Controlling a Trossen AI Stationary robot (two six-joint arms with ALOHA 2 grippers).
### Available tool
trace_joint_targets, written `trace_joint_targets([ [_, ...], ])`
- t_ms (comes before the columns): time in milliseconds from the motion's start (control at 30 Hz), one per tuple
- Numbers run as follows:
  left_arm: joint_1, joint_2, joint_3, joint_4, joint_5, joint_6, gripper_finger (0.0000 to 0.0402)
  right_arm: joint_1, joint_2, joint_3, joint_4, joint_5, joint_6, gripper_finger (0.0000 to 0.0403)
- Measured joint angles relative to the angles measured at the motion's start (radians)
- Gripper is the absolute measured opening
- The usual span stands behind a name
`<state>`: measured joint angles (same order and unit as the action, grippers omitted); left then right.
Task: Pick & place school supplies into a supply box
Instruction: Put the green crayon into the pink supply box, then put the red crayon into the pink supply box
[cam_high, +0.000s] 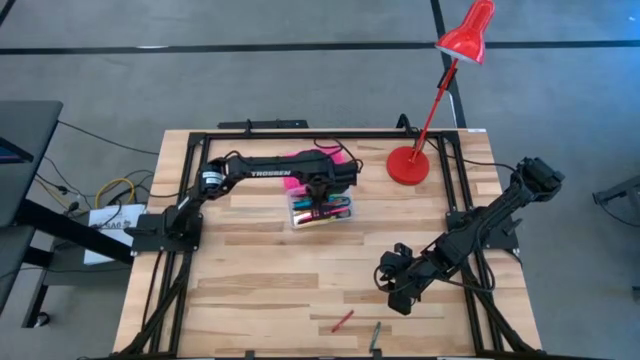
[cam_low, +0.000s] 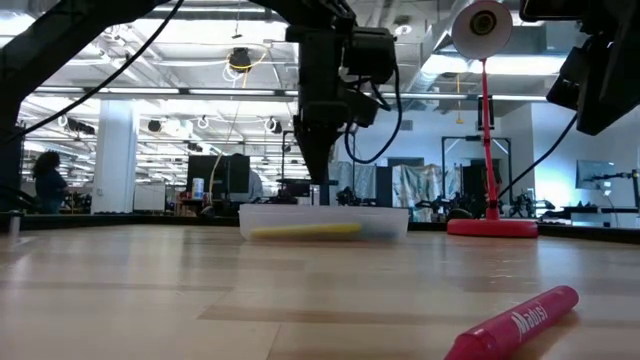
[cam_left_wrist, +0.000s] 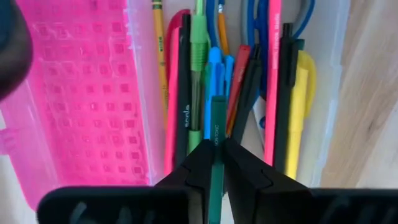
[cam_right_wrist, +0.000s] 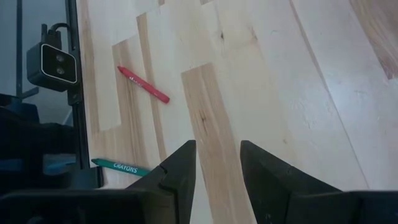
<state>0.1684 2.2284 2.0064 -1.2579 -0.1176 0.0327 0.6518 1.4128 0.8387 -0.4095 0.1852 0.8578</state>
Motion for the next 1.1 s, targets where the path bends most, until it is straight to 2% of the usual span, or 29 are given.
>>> trace_joint_targets([
  [100,0.0,0.0,0.0,0.022,-0.006,0.016,0.0039,0.0,0.0,0.0,0.0,0.0,-0.001,0.0118],
  [333,0.0,0.0,0.0,0.019,-0.03,0.016,0.0103,0.0,0.0,0.0,0.0,-0.003,-0.002,0.0118],
  [467,0.0,0.0,0.0,0.01,-0.04,0.011,0.0125,0.0,0.0,0.0,0.0,-0.003,-0.002,0.0118],
  [600,0.0,0.0,0.0,-0.047,0.016,-0.01,0.013,0.0,0.0,0.0,0.019,-0.004,-0.02,0.0118],
  [767,-0.018,-0.028,0.0,-0.192,0.049,-0.046,0.0127,-0.002,0.0,0.006,0.112,-0.032,-0.142,0.0118],
  [967,-0.092,-0.154,0.0,-0.187,0.035,-0.117,0.0126,-0.026,0.0,0.039,0.113,-0.091,-0.292,0.0118],
  [1100,-0.175,-0.233,0.001,-0.148,-0.054,-0.156,0.0126,-0.039,0.014,0.043,0.162,-0.113,-0.419,0.0118],
])
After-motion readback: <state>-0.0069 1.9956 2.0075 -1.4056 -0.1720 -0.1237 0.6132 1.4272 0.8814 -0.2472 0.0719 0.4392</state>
